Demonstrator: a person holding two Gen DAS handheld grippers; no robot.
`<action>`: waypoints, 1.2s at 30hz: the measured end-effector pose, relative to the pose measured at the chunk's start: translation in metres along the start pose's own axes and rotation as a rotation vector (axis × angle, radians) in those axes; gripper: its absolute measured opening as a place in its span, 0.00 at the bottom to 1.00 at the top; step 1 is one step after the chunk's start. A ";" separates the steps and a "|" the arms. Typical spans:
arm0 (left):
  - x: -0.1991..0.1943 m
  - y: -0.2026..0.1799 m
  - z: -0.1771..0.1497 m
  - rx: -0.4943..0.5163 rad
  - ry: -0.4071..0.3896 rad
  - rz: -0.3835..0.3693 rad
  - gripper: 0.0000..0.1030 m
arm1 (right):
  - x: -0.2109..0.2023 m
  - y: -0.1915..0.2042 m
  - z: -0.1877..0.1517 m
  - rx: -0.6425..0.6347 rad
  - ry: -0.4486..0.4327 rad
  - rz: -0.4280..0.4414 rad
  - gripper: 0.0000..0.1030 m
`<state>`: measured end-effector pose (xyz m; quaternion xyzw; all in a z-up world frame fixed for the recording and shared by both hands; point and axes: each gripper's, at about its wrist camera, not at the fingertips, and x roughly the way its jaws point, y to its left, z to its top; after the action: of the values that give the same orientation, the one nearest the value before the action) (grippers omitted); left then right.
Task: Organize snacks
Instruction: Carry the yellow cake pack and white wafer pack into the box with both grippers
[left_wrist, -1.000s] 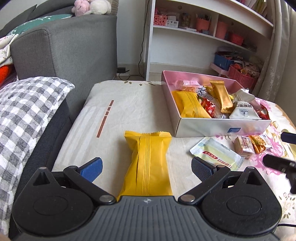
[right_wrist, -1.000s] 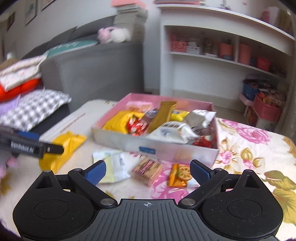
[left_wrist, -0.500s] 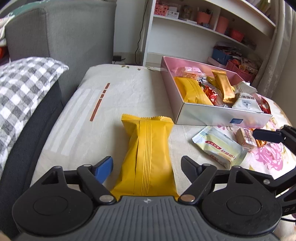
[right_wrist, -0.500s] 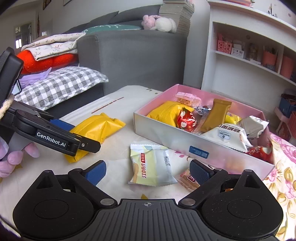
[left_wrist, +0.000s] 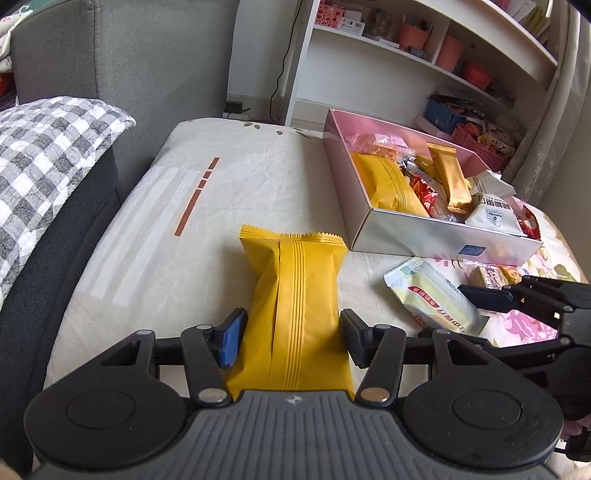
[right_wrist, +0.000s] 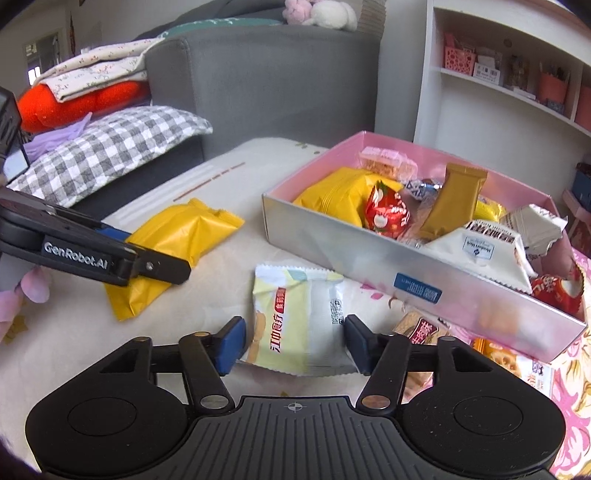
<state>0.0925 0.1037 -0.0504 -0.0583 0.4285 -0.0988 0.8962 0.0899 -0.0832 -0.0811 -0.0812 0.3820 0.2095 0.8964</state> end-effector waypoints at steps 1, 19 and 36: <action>0.000 0.000 0.000 -0.005 0.001 0.000 0.48 | 0.000 0.000 0.000 0.001 0.000 -0.002 0.54; -0.006 0.000 0.006 -0.041 0.000 0.012 0.38 | -0.012 0.005 0.005 0.024 -0.012 -0.003 0.46; -0.022 -0.006 0.019 -0.112 -0.029 -0.012 0.37 | -0.031 0.000 0.017 0.087 -0.056 -0.009 0.46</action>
<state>0.0927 0.1032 -0.0206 -0.1124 0.4200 -0.0793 0.8970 0.0816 -0.0880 -0.0466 -0.0378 0.3653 0.1909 0.9103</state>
